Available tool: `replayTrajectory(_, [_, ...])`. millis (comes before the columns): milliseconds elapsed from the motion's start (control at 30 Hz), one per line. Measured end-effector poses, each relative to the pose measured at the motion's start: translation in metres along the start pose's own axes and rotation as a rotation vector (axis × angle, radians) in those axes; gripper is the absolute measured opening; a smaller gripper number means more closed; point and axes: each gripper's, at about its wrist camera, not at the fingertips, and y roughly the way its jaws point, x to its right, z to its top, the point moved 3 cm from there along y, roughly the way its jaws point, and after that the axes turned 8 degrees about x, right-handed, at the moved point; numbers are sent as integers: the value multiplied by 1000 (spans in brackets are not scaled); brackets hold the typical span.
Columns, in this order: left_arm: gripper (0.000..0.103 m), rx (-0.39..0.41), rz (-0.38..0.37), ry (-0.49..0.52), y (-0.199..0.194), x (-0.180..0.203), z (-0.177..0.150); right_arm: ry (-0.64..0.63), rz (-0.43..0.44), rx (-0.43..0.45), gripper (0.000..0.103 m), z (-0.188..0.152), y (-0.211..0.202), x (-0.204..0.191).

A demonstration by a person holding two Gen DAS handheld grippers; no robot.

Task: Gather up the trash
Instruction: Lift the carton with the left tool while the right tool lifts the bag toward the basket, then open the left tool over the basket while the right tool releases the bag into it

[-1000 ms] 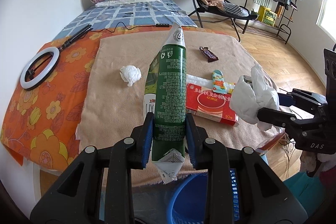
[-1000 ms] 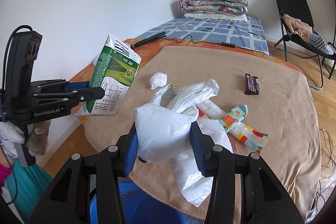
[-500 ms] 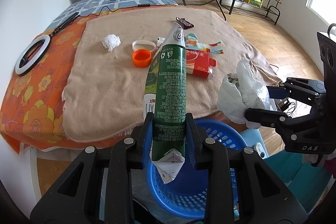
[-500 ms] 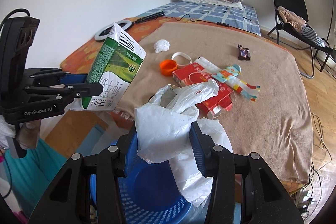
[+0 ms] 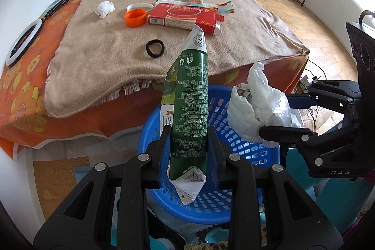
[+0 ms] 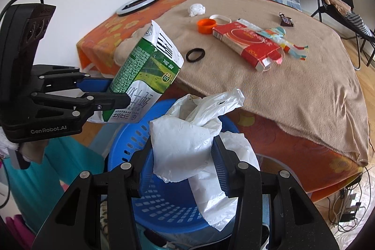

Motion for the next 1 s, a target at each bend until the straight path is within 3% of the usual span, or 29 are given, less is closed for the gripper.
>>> replayTrajectory(533, [29,-176,-19,10,51,9,-41,2,22,-138,44,-49,36,-5])
replayTrajectory(1000, [29,-267,5,-31,87,-5,-57,11,15,-213,44,-57,67,-3])
